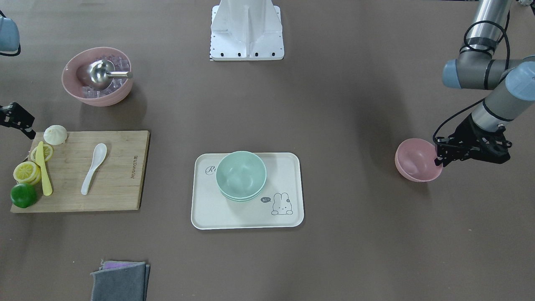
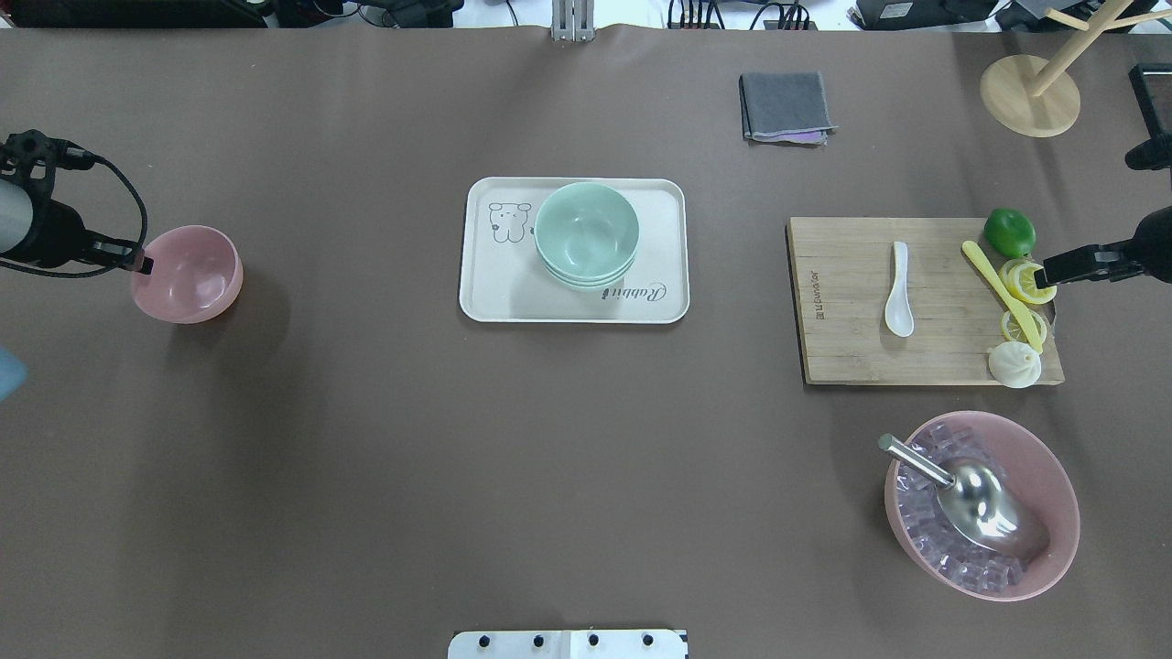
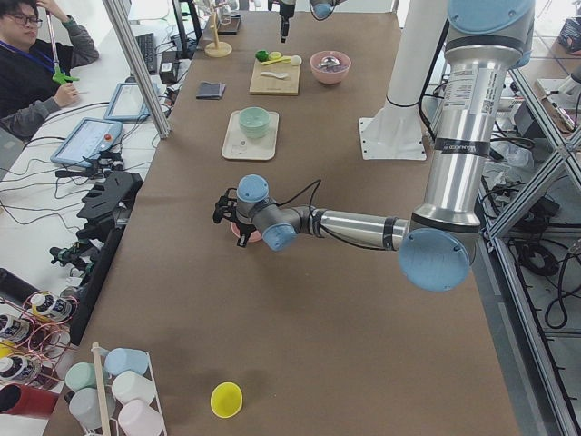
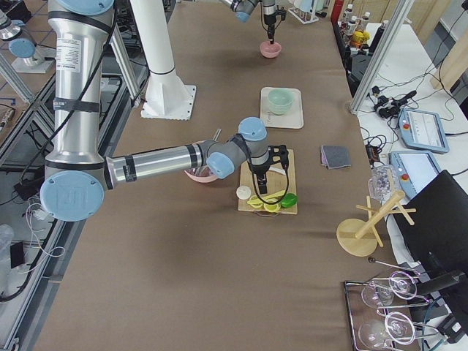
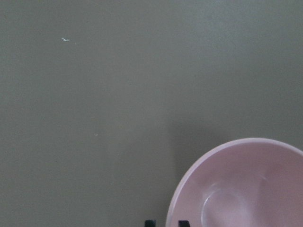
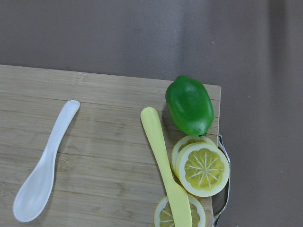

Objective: Stack pink bowl on green and place spoon
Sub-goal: 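Move the left gripper down to grasp the pink bowl rim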

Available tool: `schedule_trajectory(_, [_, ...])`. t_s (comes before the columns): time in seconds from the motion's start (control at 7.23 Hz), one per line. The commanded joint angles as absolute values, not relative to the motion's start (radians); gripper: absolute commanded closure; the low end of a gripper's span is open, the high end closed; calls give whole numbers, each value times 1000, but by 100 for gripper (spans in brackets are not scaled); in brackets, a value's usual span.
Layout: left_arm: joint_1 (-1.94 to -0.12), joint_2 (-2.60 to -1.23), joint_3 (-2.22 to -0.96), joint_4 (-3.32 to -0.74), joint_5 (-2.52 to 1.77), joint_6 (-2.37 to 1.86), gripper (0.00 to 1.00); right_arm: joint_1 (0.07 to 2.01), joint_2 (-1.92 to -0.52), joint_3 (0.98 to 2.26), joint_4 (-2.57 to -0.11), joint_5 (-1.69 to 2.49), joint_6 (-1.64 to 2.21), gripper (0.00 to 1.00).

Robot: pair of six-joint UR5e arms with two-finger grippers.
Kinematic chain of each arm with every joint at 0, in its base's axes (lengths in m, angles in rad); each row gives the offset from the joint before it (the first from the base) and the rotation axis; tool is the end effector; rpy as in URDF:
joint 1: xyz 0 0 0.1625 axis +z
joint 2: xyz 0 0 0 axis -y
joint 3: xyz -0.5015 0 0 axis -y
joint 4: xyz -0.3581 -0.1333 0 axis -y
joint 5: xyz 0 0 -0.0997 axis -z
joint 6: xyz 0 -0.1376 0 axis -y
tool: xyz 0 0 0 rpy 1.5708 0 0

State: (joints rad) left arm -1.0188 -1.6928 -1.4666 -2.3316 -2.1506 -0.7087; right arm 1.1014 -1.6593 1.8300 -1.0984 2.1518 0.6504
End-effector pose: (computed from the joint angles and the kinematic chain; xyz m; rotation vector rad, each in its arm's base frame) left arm 0.2501 -0.5165 0.6658 0.2862 0.8882 0.0804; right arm -0.1553 -0.4340 0.6335 0.2312 -0.8055 -0.0165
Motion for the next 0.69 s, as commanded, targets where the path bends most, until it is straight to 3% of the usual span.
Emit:
schedule_trajectory(0.0, [-1017, -1698, -1477, -2332, -2158, -713, 100, 1101, -1658, 1830, -1098, 2152, 650, 0])
schedule_trajectory(0.55, [-1023, -1834, -1553, -2190, -2243, -827, 100, 1101, -1658, 1832, -1098, 2152, 650, 0])
